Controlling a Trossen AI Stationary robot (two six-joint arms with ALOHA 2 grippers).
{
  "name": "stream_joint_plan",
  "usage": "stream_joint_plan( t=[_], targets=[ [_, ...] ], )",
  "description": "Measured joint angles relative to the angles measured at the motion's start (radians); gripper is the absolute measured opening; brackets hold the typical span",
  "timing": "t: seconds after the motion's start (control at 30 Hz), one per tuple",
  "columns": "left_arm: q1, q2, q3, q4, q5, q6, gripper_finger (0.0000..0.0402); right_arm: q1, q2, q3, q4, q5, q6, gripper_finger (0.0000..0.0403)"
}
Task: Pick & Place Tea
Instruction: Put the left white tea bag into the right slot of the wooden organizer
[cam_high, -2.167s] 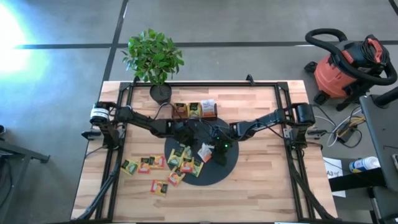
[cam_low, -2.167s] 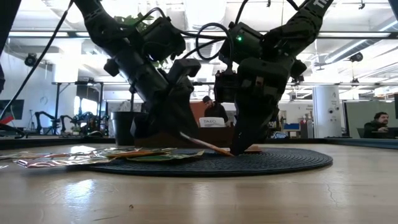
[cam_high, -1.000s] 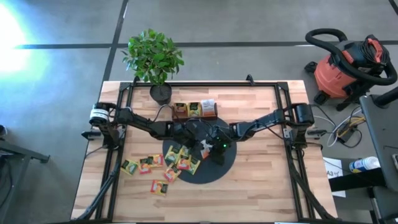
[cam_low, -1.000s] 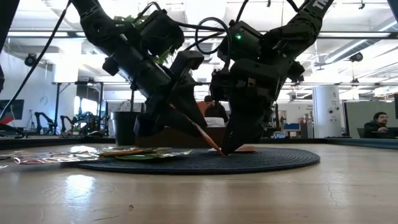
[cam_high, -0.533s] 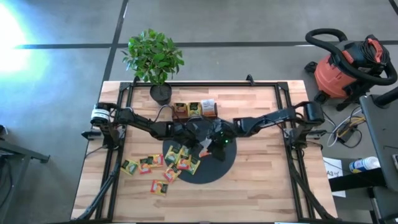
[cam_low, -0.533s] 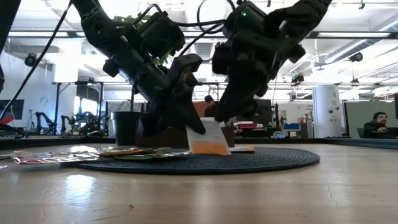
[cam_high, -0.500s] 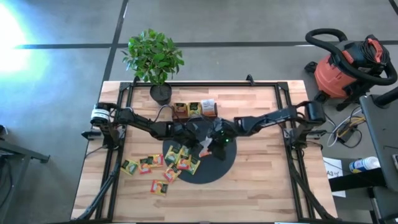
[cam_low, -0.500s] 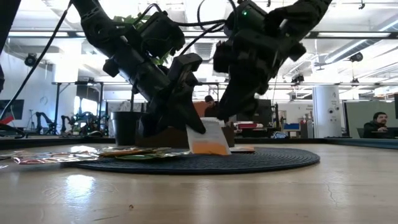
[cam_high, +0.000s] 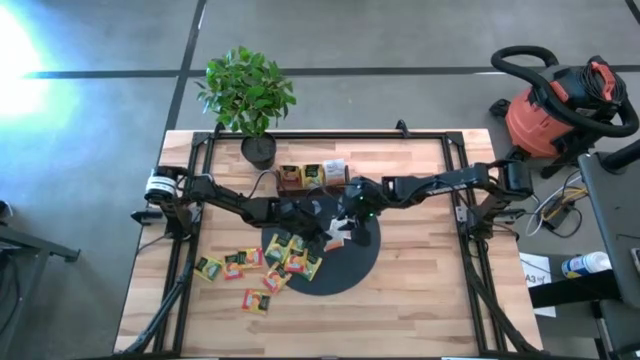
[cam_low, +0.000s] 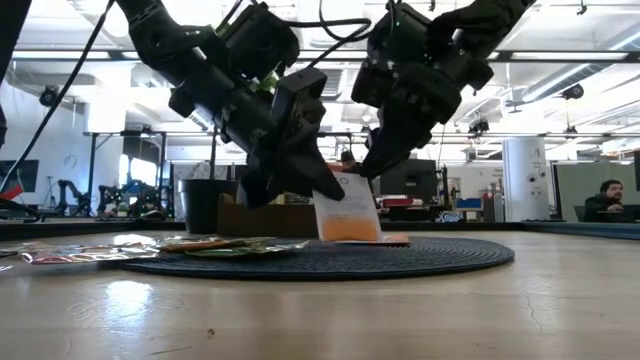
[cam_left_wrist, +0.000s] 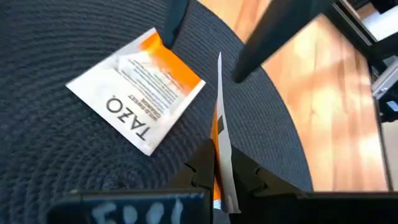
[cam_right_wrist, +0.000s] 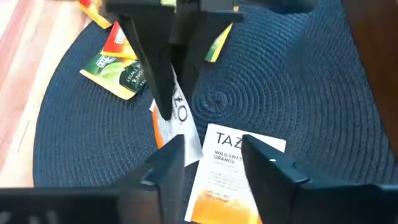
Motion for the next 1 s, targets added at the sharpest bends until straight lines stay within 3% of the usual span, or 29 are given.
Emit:
stream_joint_plan(
  t=[0.27, 0.63, 0.83, 1.0],
  targets=[
    [0.0, -0.001, 0.013, -0.047, -0.017, 0.042, 0.0, 0.0, 0.007, 0.041, -0.074, -0.004, -0.063, 0.0222],
    [0.0, 0.002, 0.034, -0.049, -0.041, 0.091, 0.0, 0.0, 0.102, 0.112, -0.078, -0.019, -0.04, 0.0223],
    [0.0, 0.003, 0.034, -0.089, -0.05, 0.094, 0.0, 0.0, 0.147, 0.183, -0.211, -0.022, -0.078, 0.0198],
    [0.0, 0.003, 0.034, -0.087, -0.069, 0.114, 0.0, 0.0, 0.157, 0.201, -0.23, -0.022, -0.101, 0.0138]
  ],
)
